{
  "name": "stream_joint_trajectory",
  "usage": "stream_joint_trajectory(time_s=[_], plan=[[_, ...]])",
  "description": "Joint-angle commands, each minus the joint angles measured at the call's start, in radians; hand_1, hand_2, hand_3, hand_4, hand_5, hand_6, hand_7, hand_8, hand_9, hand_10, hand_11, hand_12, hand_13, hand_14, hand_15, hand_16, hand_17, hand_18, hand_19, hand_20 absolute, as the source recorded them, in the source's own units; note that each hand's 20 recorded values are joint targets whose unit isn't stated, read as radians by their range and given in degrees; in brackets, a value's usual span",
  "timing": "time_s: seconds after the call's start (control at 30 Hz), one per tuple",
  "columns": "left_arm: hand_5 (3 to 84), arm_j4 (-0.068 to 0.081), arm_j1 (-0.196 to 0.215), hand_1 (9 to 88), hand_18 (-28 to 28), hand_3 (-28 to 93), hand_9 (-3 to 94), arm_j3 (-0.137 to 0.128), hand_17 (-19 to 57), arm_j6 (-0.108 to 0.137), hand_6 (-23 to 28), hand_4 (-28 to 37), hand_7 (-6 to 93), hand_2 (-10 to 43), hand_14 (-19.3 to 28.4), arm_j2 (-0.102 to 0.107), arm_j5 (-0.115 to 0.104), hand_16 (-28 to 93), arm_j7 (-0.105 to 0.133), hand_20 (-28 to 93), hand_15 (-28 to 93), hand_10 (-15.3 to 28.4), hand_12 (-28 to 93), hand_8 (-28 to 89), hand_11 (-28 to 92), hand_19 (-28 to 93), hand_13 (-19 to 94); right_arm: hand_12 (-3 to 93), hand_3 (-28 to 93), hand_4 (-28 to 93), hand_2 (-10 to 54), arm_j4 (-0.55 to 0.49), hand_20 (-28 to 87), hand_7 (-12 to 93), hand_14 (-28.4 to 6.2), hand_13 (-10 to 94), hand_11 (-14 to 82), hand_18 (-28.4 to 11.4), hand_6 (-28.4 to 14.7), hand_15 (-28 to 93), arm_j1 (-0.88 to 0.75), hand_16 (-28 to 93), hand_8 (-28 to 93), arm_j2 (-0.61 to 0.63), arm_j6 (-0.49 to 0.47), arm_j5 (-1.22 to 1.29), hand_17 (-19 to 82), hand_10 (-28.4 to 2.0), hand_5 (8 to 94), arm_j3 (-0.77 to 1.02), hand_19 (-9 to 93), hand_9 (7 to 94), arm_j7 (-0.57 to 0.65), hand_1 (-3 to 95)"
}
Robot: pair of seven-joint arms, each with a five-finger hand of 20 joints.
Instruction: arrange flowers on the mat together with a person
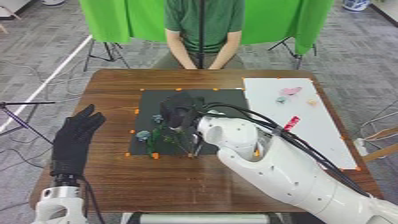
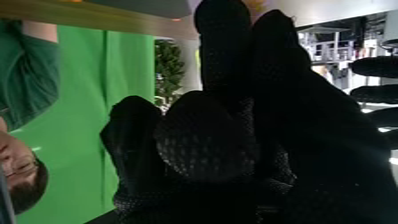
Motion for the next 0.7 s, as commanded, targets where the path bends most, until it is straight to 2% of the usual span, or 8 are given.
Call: stream_joint_trajectory(time_s=[0.03, 0.1, 0.17, 0.23, 0.47, 0.53, 0.63, 0.7], plan=[[43.0, 0.005, 0.005, 19.5, 9.2, 66, 43.8, -0.004, 4.8, -0.012, 3.1, -28.3, 12.8, 2.8, 15.5, -0.005, 0.005, 2, -0.008, 15, 11, 13.0, 14, -6, 14, 1, 34, 37.6, 58, -24, -9.5, -0.009, 51, 20, 0.3, 94, 7.2, -15.6, 5.6, 58, -0.003, 33, -1, 0.013, 0.003, 0.018, 57, -6.7, 72.7, 0.000, 93, 91.1, 0.000, 56.9], [43.0, 0.005, 0.007, 19.4, 9.2, 66, 43.8, -0.004, 4.8, -0.012, 3.1, -28.3, 12.8, 2.7, 15.5, -0.004, 0.006, 2, -0.007, 15, 11, 13.0, 14, -6, 14, 1, 34, 32.4, 62, -25, -9.5, -0.008, 51, 19, 0.1, 94, 9.6, -15.8, 5.4, 58, -0.003, 33, -3, 0.014, -0.006, 0.014, 57, -7.4, 70.7, 0.004, 93, 88.2, -0.003, 51.9], [43.0, 0.003, 0.007, 19.5, 9.2, 66, 43.8, -0.005, 4.8, -0.014, 3.1, -28.3, 12.8, 2.7, 15.5, -0.005, 0.007, 2, -0.009, 15, 11, 13.1, 14, -6, 14, 1, 34, 25.9, 68, -26, -9.5, -0.010, 51, 19, 0.1, 94, 13.4, -15.9, 5.4, 57, -0.005, 33, -11, 0.016, -0.006, 0.024, 57, -8.4, 68.5, 0.007, 93, 84.8, -0.001, 46.2], [42.9, 0.004, 0.006, 19.5, 9.2, 66, 43.8, -0.005, 4.8, -0.013, 3.1, -28.3, 12.8, 2.7, 15.5, -0.004, 0.006, 2, -0.010, 15, 11, 13.1, 14, -6, 14, 1, 35, 21.7, 71, -27, -9.5, -0.011, 51, 19, -0.1, 94, 16.2, -15.9, 5.3, 56, -0.006, 33, -13, 0.017, -0.005, 0.019, 57, -9.1, 67.7, 0.008, 93, 83.5, -0.001, 42.7], [42.9, 0.003, 0.006, 19.5, 9.2, 66, 43.7, -0.003, 4.8, -0.015, 3.1, -28.3, 12.8, 2.4, 15.5, -0.004, 0.007, 2, -0.009, 15, 11, 13.0, 14, -6, 14, 1, 35, 18.8, 72, -27, -9.5, -0.030, 51, 18, -0.3, 94, 17.2, -16.2, 5.2, 56, -0.031, 34, -13, 0.019, 0.003, 0.035, 56, -9.6, 64.9, 0.056, 93, 82.0, 0.008, 40.8], [42.9, 0.004, 0.004, 19.4, 9.2, 66, 43.7, -0.002, 4.8, -0.017, 3.1, -28.3, 12.8, 2.4, 15.5, -0.004, 0.007, 2, -0.011, 15, 11, 13.0, 14, -6, 14, 1, 35, 18.7, 71, -27, -9.5, -0.066, 51, 18, -0.5, 93, 17.0, -16.2, 5.0, 55, -0.056, 34, -13, 0.029, 0.038, 0.082, 56, -9.8, 63.7, 0.099, 93, 80.9, 0.026, 40.4], [42.9, 0.004, 0.003, 19.4, 9.2, 66, 43.7, -0.003, 4.7, -0.019, 3.1, -28.3, 12.8, 2.3, 15.5, -0.008, 0.008, 2, -0.007, 15, 11, 13.0, 14, -6, 14, 1, 35, 18.6, 71, -26, -9.5, -0.151, 50, 18, -1.4, 92, 17.1, -16.4, 4.3, 54, -0.123, 33, -13, 0.059, 0.142, 0.161, 54, -10.3, 63.0, 0.194, 93, 79.6, 0.049, 39.3], [42.9, 0.004, -0.001, 19.4, 9.2, 66, 43.7, -0.002, 4.7, -0.020, 3.1, -28.3, 12.8, 2.2, 15.5, -0.008, 0.008, 2, -0.004, 15, 11, 13.0, 14, -6, 14, 1, 35, 18.4, 70, -24, -9.5, -0.229, 44, 18, -3.2, 89, 16.9, -17.0, 3.8, 49, -0.205, 32, -12, 0.085, 0.208, 0.264, 51, -11.2, 63.0, 0.296, 91, 78.6, 0.064, 38.7]])
